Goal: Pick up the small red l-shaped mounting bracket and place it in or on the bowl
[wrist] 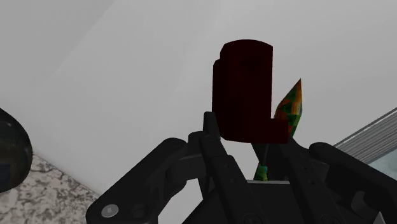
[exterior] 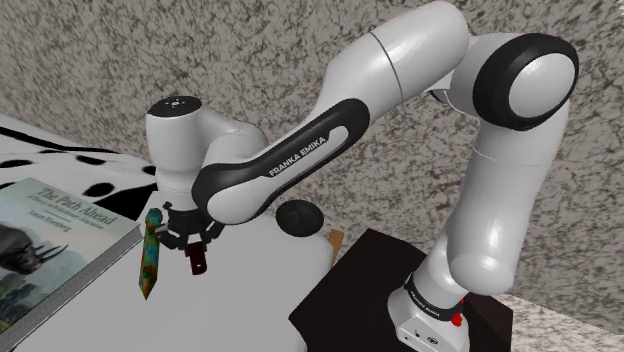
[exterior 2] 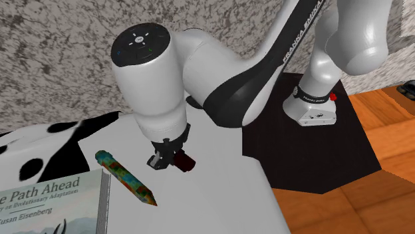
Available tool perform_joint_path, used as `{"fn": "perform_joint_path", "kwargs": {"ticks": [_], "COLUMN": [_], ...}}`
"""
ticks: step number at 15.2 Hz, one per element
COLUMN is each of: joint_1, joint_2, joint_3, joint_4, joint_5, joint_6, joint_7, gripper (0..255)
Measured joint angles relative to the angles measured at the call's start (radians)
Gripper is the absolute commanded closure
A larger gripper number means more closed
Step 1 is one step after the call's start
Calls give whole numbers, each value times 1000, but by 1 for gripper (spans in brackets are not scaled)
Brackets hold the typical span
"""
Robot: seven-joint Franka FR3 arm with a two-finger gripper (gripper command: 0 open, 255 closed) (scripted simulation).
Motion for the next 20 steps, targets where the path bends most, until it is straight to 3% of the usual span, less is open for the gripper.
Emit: {"fn": "perform_joint_path", "kwargs": {"ticks": [10,20], "joint_1": [-163,-269], "joint_2": [-256,-408], "joint_3": [-49,-198], "joint_4": [-309,-484], "joint_5": [175,265], "joint_6": [107,149], "joint_7": [-304,-628], "gripper": [255,255]}}
